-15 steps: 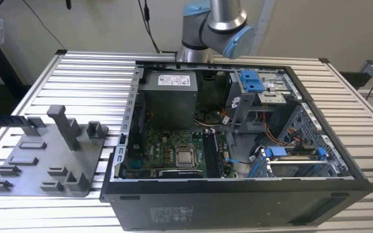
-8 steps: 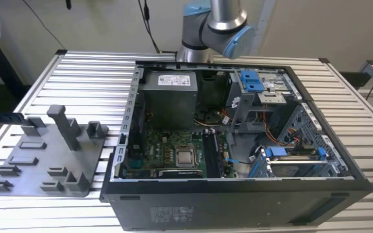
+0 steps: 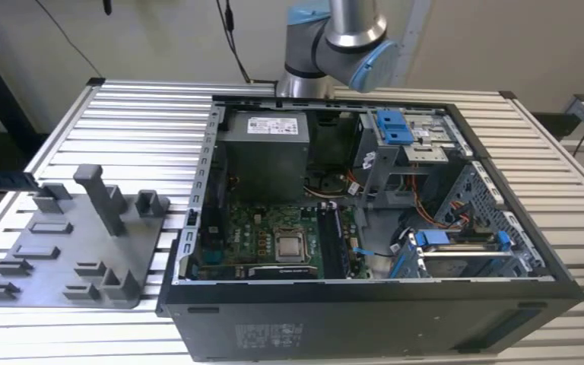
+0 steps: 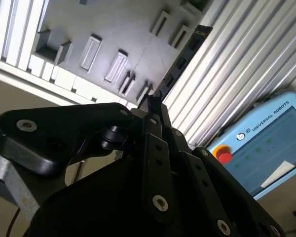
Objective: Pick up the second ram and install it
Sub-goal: 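Pick up the second ram and move it above second insertion slot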
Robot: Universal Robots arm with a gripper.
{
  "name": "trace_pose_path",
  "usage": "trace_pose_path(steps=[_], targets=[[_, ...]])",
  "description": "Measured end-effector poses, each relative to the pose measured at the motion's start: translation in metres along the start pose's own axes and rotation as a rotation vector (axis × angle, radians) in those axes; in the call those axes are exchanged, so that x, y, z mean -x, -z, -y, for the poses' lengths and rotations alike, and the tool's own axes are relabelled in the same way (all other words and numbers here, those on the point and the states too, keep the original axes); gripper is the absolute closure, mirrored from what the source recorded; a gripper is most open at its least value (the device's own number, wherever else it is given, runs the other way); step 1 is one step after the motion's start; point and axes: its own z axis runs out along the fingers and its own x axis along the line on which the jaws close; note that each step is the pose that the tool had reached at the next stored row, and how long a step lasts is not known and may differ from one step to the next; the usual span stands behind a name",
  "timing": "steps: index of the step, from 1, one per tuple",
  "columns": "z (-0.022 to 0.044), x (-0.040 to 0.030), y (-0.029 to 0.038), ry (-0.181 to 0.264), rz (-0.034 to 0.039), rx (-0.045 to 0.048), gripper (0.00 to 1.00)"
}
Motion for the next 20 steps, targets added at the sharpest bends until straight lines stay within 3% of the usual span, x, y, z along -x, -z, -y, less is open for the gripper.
trace_pose_path(steps=[20], targets=[[0.0004, -0.0003, 0.0148, 0.000, 0.0000, 0.0000, 0.86]])
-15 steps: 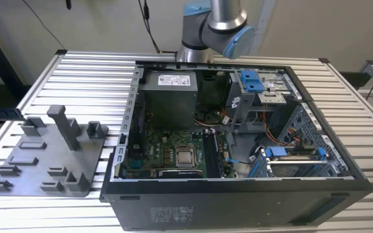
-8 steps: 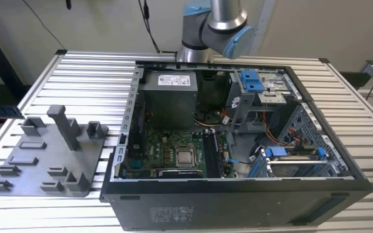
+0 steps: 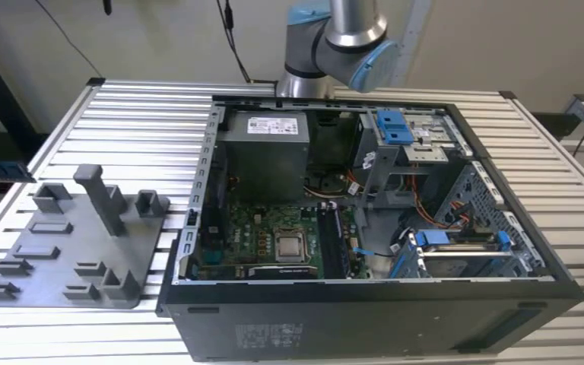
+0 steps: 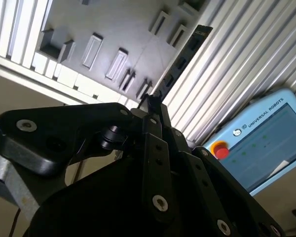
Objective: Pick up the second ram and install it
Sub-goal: 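Pick up the second ram and move it above second insertion slot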
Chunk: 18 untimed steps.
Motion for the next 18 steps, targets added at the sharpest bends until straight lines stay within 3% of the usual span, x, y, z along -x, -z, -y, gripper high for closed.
trace_pose_path(steps=[18], targets=[[0.0004, -0.0003, 0.0153, 0.000, 0.0000, 0.0001, 0.86]])
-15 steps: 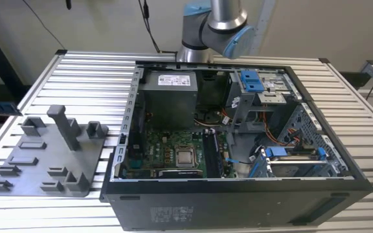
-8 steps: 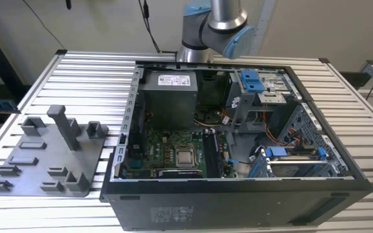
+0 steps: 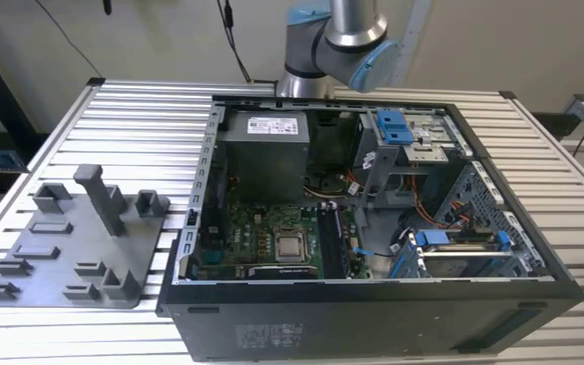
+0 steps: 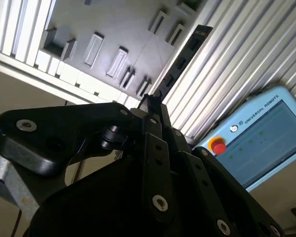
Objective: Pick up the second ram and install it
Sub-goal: 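Pick up the second ram and move it above second insertion slot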
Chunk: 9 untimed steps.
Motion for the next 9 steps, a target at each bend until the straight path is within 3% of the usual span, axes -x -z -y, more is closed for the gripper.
trace_pose_path(steps=[9], targets=[[0.0003, -0.0002, 0.0114, 0.000, 0.0000, 0.0000, 0.86]])
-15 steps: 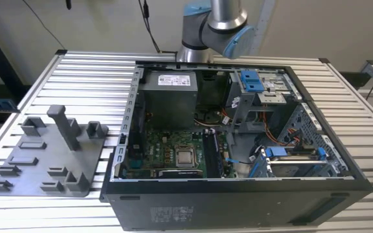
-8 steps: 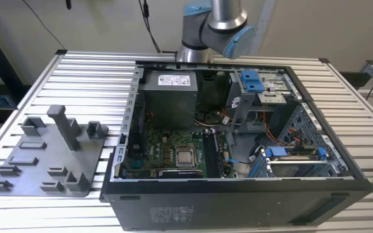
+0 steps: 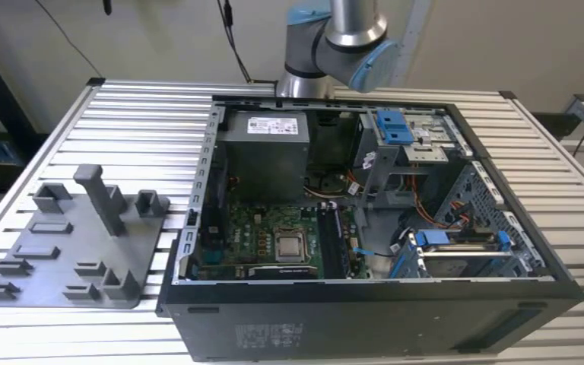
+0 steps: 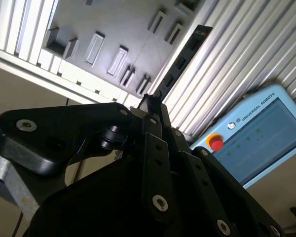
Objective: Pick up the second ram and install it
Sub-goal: 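Pick up the second ram and move it above second insertion slot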
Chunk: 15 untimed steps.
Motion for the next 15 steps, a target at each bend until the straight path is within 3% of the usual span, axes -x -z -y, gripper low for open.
trace_pose_path(steps=[15], targets=[[0.0005, -0.0004, 0.0212, 0.000, 0.0000, 0.0000, 0.86]])
